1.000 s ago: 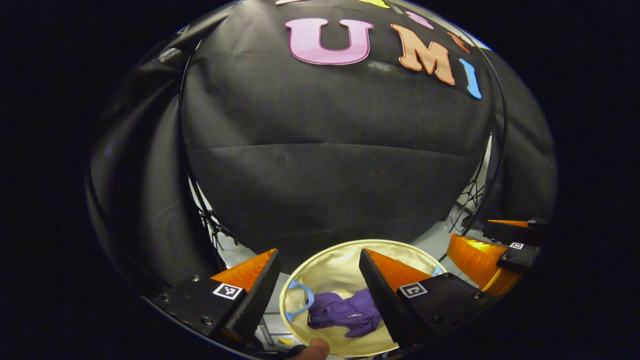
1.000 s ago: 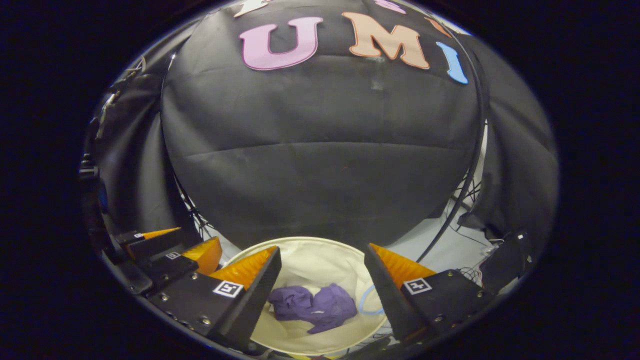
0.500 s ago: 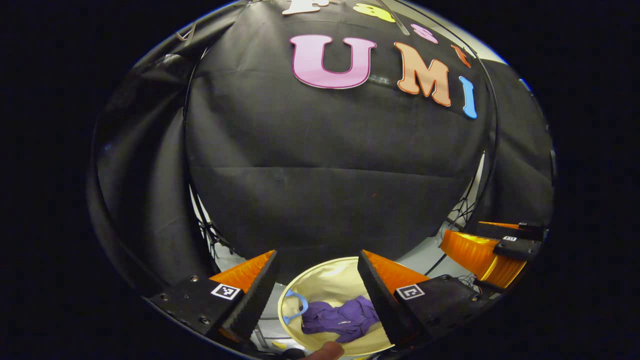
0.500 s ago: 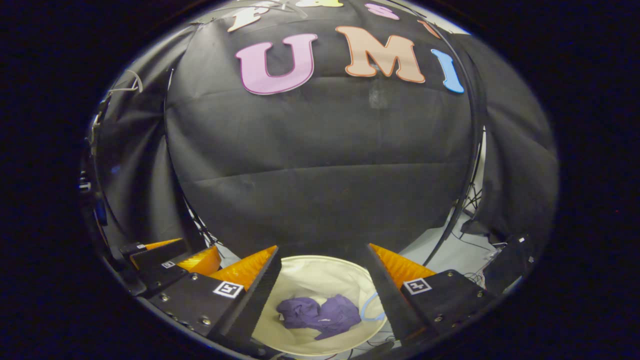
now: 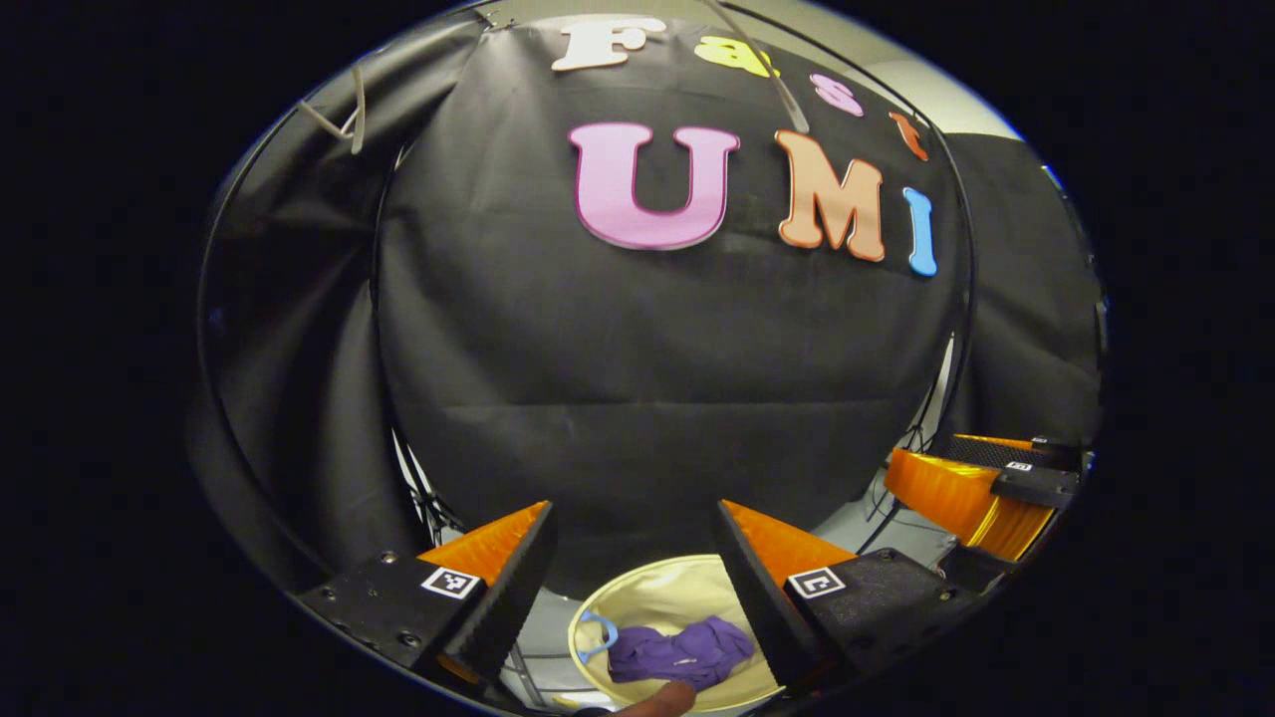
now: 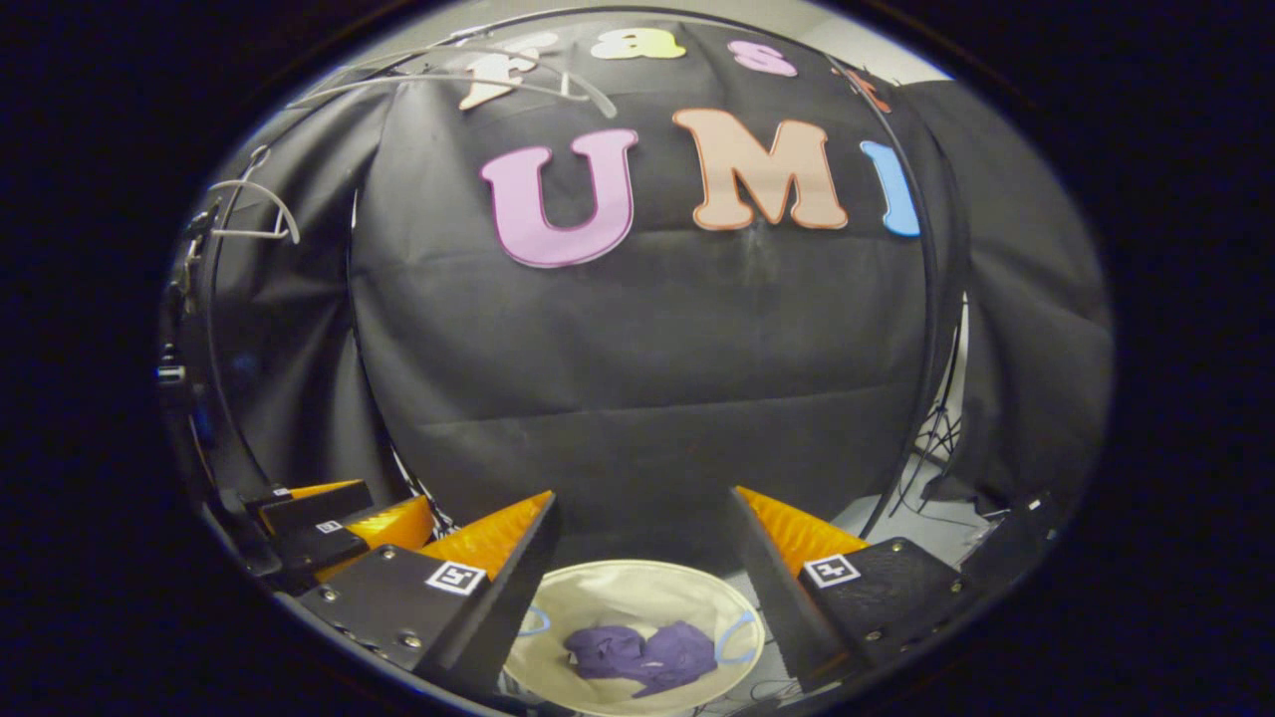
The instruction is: Grasp the clothes on the hanger with both hands and then place them into the laundry hamper below.
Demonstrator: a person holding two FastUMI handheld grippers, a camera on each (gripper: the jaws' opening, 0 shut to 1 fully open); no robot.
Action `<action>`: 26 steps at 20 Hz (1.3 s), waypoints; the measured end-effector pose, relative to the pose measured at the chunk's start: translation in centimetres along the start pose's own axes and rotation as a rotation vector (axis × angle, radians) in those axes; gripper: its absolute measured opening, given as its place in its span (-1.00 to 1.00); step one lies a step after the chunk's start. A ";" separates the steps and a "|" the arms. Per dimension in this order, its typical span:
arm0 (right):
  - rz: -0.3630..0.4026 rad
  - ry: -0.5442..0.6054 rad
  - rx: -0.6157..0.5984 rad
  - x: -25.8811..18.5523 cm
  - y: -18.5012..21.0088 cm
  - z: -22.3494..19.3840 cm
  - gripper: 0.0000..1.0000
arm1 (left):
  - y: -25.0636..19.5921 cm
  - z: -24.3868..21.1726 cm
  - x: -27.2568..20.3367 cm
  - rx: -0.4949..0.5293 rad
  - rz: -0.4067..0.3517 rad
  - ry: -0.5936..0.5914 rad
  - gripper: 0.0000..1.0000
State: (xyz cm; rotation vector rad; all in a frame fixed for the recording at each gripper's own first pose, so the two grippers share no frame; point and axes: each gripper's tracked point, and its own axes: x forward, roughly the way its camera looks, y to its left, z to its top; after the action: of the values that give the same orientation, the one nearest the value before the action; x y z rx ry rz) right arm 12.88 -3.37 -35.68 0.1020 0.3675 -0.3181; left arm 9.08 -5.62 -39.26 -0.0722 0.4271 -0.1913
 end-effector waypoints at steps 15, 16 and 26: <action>0.000 -0.235 -0.003 -6.4 -1.9 16.4 0.99 | -3.0 16.1 -6.3 0.029 -0.029 -0.156 0.92; 0.003 -0.239 -0.014 -6.7 -2.0 17.1 1.00 | -3.2 17.0 -6.7 0.032 -0.032 -0.171 0.86; 0.100 -0.319 0.030 -12.1 -2.2 20.7 0.90 | -4.6 21.8 -12.3 0.036 -0.024 -0.295 0.84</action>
State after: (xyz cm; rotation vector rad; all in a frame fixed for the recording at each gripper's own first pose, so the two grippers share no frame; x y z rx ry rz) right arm 8.43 -5.20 -12.13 0.0972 0.0410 -0.2363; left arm 6.43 -7.06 -14.01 -0.0686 0.1286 -0.2086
